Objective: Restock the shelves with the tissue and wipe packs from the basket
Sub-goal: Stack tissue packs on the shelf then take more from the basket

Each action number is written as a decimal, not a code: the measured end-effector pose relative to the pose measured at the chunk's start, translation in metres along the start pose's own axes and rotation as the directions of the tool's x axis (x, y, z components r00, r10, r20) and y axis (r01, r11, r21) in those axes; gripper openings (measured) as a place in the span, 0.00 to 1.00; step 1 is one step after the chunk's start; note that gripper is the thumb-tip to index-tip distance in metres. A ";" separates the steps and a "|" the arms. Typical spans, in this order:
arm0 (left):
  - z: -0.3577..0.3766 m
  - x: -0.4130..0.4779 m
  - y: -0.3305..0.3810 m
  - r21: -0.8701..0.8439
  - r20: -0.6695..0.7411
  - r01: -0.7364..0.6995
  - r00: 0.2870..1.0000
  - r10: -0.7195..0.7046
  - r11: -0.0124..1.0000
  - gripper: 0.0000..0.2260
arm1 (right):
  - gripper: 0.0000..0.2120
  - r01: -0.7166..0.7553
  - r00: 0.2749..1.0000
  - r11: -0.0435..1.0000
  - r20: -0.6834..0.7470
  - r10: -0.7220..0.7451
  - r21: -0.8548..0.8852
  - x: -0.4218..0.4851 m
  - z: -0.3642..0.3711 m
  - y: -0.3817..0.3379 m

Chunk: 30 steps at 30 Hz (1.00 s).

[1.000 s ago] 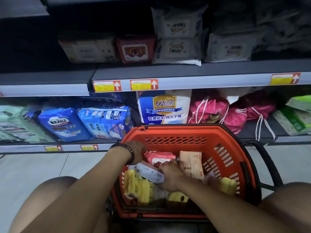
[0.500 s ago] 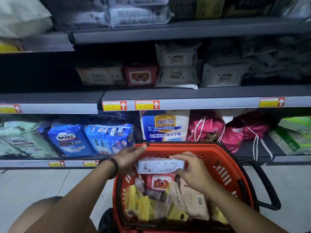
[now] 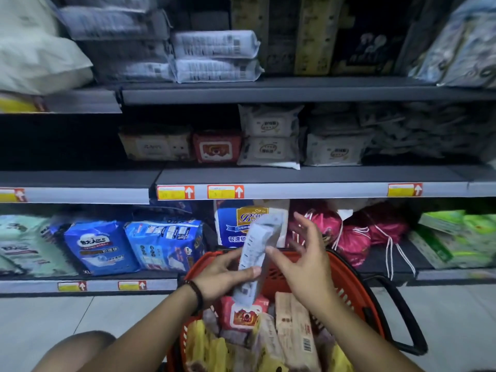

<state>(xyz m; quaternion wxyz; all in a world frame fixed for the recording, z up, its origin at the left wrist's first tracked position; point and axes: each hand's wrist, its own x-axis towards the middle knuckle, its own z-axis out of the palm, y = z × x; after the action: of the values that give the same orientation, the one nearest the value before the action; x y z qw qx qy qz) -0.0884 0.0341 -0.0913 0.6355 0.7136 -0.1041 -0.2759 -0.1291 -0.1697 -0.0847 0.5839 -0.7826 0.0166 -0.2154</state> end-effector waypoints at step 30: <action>-0.035 -0.032 0.176 0.211 -0.606 -0.616 0.527 0.596 0.759 0.27 | 0.19 0.121 0.980 0.913 -0.195 -0.047 0.389 0.087 0.003 -0.133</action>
<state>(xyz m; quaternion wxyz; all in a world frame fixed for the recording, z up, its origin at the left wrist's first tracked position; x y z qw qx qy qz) -0.0606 0.0499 0.0877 0.6968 0.6722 -0.1176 0.2211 -0.0794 -0.1488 0.0642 0.7172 -0.6243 -0.0084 -0.3095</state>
